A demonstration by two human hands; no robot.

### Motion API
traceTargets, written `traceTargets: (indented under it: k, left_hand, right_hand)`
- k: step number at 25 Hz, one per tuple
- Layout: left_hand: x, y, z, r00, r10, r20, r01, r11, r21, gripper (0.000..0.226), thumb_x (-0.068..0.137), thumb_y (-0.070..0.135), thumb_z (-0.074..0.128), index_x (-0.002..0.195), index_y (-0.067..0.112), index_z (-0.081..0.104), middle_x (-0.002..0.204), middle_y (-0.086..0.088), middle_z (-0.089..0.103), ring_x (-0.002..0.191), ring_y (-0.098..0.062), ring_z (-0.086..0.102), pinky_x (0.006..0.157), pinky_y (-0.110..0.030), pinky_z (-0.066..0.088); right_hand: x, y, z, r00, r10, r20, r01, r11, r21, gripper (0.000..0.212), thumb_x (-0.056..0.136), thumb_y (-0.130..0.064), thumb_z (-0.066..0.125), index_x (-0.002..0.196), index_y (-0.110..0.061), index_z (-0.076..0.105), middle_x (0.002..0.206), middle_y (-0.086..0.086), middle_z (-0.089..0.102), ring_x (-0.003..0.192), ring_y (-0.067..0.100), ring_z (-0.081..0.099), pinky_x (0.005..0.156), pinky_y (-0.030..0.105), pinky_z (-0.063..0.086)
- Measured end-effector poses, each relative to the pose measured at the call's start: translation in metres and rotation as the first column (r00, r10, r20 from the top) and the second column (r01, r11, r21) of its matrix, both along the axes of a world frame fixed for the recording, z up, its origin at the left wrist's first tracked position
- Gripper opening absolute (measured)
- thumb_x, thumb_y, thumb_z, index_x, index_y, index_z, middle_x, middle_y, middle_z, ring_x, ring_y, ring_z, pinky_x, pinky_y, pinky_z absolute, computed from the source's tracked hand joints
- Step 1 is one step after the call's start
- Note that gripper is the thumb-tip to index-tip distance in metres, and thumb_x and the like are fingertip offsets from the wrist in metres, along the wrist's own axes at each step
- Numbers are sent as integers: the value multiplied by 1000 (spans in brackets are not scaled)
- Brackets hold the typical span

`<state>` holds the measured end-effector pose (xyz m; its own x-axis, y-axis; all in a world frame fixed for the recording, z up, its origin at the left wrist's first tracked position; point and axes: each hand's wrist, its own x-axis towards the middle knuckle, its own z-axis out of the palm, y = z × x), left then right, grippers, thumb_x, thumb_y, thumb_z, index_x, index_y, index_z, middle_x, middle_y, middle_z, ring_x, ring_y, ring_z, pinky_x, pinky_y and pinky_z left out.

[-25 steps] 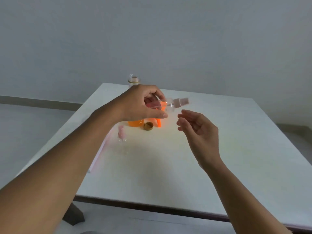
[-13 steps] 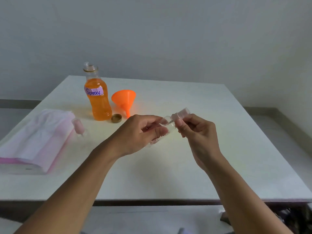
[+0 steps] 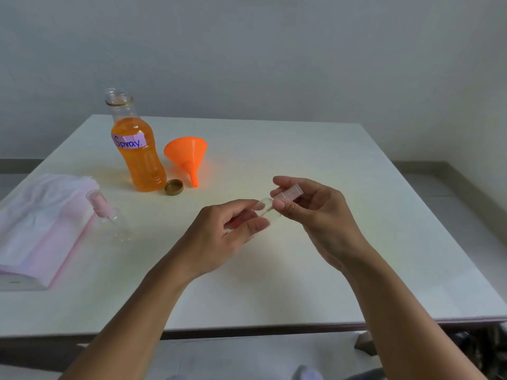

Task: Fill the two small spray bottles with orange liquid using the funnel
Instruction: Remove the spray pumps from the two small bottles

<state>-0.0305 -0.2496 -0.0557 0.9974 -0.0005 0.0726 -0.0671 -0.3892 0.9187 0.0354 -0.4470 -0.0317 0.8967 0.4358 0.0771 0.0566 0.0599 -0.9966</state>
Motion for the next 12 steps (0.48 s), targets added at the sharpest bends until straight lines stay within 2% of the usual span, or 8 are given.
traceTargets:
  k: [2,3,4,6,8,9,11,12]
  left_hand:
    - [2,-2,-2,1000,5,-5,-5,1000,5,47,84,54,65,126,32,64,107,13,72,106,-5,65,90,-37,58]
    - [3,-4,-2,1000,1,-4,-1,1000,14,47,84,53,65,126,32,64,107,13,72,107,-4,65,90,-37,57]
    - [4,-5,-3,1000,-3,-2,3,1000,26,46,84,53,65,126,32,64,108,14,72,108,-4,65,91,-37,57]
    - [7,-7,-3,1000,0,2,0,999,53,45,84,53,66,124,34,64,108,15,71,108,-3,64,93,-33,55]
    - [10,-7,-3,1000,11,7,-12,996,88,44,84,53,66,124,35,64,107,15,71,107,-1,63,92,-29,55]
    - [11,-7,-4,1000,11,6,-11,995,103,44,84,52,66,124,35,64,108,15,71,107,-1,63,92,-28,54]
    - [11,-5,-5,1000,5,1,-5,992,124,45,84,53,66,125,35,64,111,16,70,108,1,63,93,-28,54]
    - [11,-4,-5,1000,4,0,-4,991,136,47,83,54,66,126,35,63,113,18,70,109,2,62,93,-29,54]
  right_hand:
    - [4,-9,1,993,109,-44,-107,993,44,48,83,-3,76,129,-13,67,120,4,74,110,18,71,93,28,56]
    - [6,-11,1,992,110,-55,-109,994,25,50,84,-4,76,132,-15,65,123,3,73,110,18,71,92,28,57]
    - [7,-12,1,996,79,-50,-80,996,-25,46,84,-12,78,129,-17,67,119,2,74,103,16,72,87,28,58]
    - [7,-9,1,999,-39,19,42,979,-199,35,81,-42,79,105,-17,76,92,0,76,77,12,69,72,29,53]
    - [7,-10,-3,991,-79,106,111,931,-348,41,79,-56,75,84,-15,76,73,-1,71,62,11,61,64,32,50]
    - [9,-13,-5,991,-63,120,102,929,-357,35,83,-50,76,84,-15,77,75,-1,73,63,12,62,64,33,51]
    - [10,-21,-3,994,49,101,-16,954,-299,17,88,-27,78,103,-19,76,93,1,76,78,15,68,74,33,58]
    - [11,-25,-2,992,100,82,-72,956,-285,28,88,-19,78,115,-22,72,102,1,76,88,14,71,81,32,60]
